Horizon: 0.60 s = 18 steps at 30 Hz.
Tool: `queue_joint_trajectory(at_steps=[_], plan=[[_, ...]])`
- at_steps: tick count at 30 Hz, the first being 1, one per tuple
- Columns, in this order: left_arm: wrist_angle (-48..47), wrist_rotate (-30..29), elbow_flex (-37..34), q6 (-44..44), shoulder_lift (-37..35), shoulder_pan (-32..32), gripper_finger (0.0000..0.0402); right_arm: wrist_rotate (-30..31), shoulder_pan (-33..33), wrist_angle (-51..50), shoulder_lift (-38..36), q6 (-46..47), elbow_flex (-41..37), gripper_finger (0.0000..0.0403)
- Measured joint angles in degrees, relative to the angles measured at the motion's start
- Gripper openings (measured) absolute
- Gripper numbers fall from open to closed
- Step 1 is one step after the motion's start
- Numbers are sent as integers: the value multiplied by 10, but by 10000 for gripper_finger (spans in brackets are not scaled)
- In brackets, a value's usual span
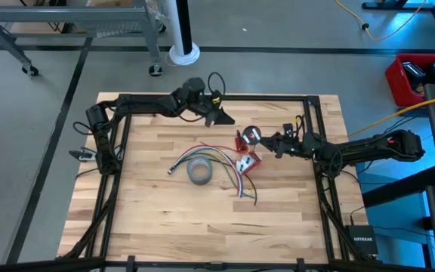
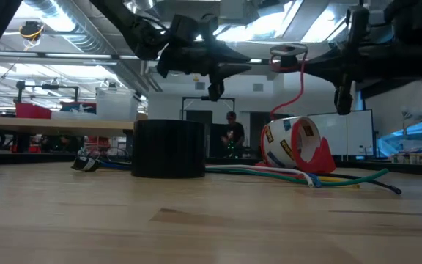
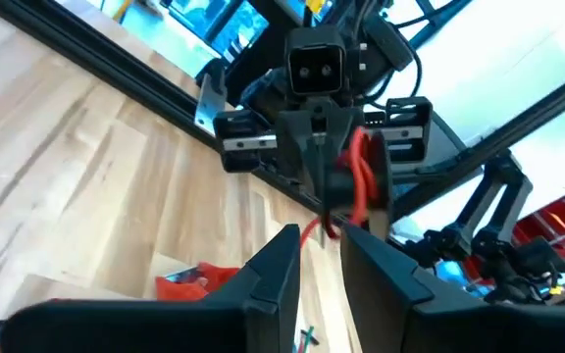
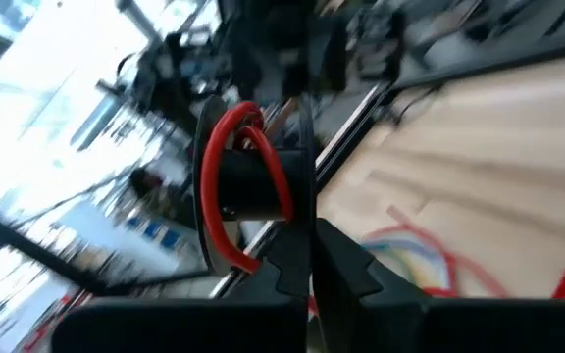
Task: Coil cords
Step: Coil the red wire on the black spool
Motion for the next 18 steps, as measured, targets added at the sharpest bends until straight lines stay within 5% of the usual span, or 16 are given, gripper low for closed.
queue_joint_trajectory(at_steps=[6, 10, 18], plan=[[-23, -7, 0, 7, 0, -36, 70, 62, 0, 31, 0, -22, 0, 4], [-61, -42, 0, 94, 0, -80, 70, 69, 0, 53, 0, -27, 0, 3], [-90, -249, 0, 219, 0, -147, 120, 69, 0, 56, 0, -27, 0, 3]])
